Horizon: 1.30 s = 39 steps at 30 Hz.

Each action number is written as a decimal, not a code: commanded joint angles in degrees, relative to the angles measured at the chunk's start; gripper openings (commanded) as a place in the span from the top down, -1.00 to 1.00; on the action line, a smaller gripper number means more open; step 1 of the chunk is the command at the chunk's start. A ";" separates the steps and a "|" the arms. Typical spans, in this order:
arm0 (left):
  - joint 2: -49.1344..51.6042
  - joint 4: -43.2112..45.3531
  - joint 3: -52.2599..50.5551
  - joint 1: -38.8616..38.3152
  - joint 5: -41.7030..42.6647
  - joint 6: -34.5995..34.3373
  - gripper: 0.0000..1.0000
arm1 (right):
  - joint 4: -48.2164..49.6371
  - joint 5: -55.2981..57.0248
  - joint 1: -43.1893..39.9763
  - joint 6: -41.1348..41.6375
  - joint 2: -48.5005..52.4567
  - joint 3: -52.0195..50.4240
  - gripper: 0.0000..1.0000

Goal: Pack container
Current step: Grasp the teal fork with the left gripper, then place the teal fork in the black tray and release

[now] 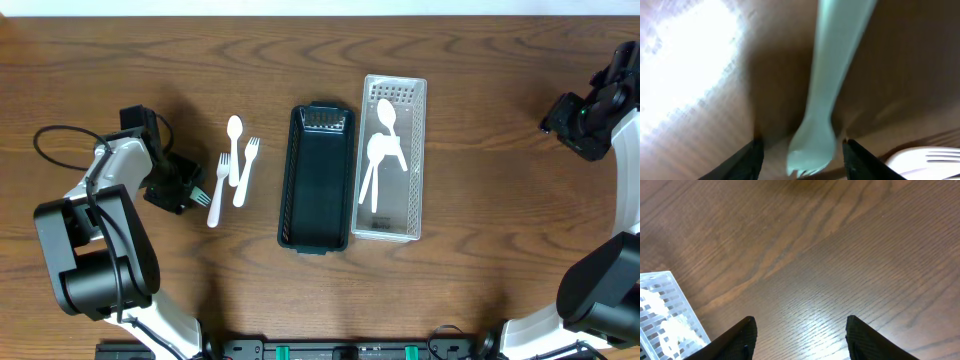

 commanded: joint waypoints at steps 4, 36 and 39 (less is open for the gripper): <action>2.29 -1.84 0.07 -0.22 -0.39 -2.16 -0.02 | -0.79 -0.26 -0.09 0.79 0.28 -0.07 -0.11; -14.75 -12.17 15.15 -13.88 5.53 37.88 0.73 | -2.34 -0.72 -0.09 0.79 0.28 -0.07 -0.01; -18.03 -10.86 15.19 -21.79 5.53 38.53 0.73 | -2.34 -0.70 -0.09 0.79 0.28 -0.07 -0.01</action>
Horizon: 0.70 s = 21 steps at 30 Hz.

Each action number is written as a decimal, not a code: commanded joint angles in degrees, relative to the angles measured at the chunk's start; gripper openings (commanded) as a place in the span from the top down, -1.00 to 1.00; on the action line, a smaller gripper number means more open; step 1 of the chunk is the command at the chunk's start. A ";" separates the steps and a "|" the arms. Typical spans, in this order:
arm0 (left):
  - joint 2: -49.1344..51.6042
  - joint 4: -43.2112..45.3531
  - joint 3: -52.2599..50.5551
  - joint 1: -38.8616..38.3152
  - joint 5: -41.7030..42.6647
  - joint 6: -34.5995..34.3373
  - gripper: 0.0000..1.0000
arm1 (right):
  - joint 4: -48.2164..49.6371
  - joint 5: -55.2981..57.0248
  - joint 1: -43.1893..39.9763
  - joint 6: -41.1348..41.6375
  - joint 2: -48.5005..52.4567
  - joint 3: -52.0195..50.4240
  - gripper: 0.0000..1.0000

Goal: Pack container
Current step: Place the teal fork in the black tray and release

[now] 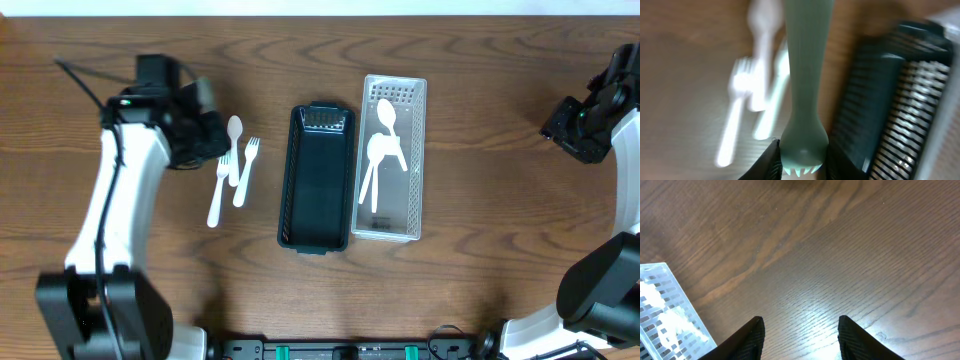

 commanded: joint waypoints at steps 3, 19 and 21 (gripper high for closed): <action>-1.70 1.44 0.46 -13.05 -0.79 3.58 0.73 | 0.04 -0.46 -0.09 0.79 0.28 -0.07 -0.02; 6.38 2.27 2.08 -25.44 -9.66 -1.22 -0.13 | 0.22 -0.44 -0.09 0.76 0.28 -0.07 -0.10; 5.03 1.53 3.63 -24.44 -9.70 -1.20 -0.18 | 0.22 -0.44 -0.09 0.76 0.28 -0.07 -0.10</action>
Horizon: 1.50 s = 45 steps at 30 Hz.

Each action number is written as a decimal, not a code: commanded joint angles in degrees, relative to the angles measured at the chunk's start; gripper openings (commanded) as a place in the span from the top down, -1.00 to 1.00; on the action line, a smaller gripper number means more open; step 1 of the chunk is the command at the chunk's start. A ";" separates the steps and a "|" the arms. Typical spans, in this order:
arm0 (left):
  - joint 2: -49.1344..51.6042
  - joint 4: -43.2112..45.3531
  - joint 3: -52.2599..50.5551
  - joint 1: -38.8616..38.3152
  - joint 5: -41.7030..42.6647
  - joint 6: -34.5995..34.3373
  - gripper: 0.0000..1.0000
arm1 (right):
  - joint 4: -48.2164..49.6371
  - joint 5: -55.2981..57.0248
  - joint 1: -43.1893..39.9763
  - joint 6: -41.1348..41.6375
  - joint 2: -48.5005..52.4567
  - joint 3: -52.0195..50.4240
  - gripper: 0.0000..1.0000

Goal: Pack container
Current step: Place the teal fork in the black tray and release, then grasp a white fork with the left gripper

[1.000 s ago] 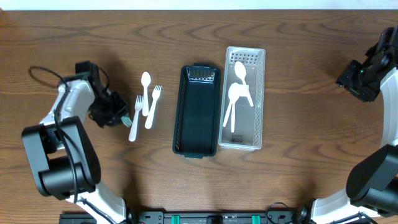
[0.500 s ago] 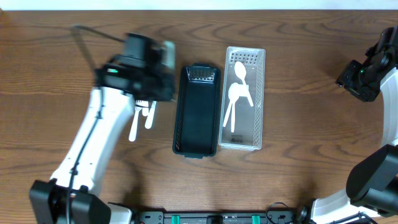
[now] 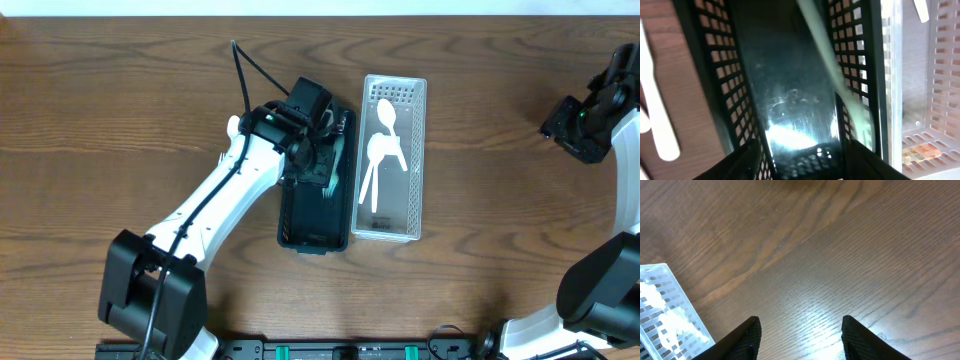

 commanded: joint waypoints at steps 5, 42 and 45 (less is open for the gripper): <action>-7.30 -1.33 4.09 7.89 -3.67 -0.46 -0.30 | -0.07 -0.44 -0.09 0.74 0.28 -0.07 -0.11; 20.83 -7.61 0.15 28.50 -7.67 23.80 0.07 | 0.15 -0.42 -0.09 0.74 0.28 -0.07 -0.15; 20.92 -7.45 0.13 28.50 -7.69 23.80 0.26 | 0.15 -0.42 -0.09 0.74 0.28 -0.07 -0.16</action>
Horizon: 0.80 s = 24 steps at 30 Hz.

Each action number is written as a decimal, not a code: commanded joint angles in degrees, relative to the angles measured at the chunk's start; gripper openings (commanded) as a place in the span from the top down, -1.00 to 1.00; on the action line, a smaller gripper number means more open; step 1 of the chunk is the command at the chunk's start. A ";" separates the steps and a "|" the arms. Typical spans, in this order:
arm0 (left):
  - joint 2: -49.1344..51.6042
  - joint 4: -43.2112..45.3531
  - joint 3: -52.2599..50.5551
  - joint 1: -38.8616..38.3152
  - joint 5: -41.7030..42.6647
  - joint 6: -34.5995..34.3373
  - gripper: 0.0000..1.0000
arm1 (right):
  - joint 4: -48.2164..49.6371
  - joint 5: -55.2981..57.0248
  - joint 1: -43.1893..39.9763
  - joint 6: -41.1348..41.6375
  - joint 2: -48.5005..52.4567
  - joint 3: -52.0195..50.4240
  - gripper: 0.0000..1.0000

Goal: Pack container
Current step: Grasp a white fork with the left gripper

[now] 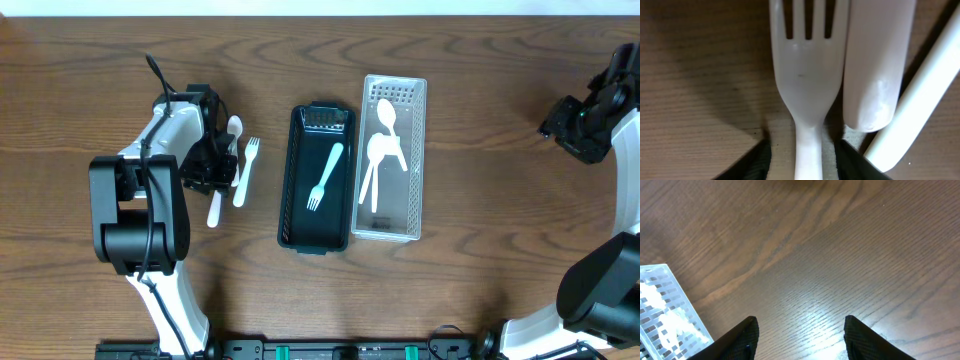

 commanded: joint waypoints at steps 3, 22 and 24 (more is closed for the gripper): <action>1.29 -0.02 -0.02 0.26 -0.15 0.81 0.39 | -0.04 -0.42 -0.09 0.74 0.28 -0.07 -0.15; -9.62 -18.45 18.05 -3.43 12.74 -5.16 0.88 | -0.20 -0.42 -0.09 0.74 0.28 -0.07 -0.14; -12.41 -17.42 18.29 -6.05 18.56 -6.95 0.88 | -0.20 -0.42 -0.09 0.74 0.28 -0.07 -0.14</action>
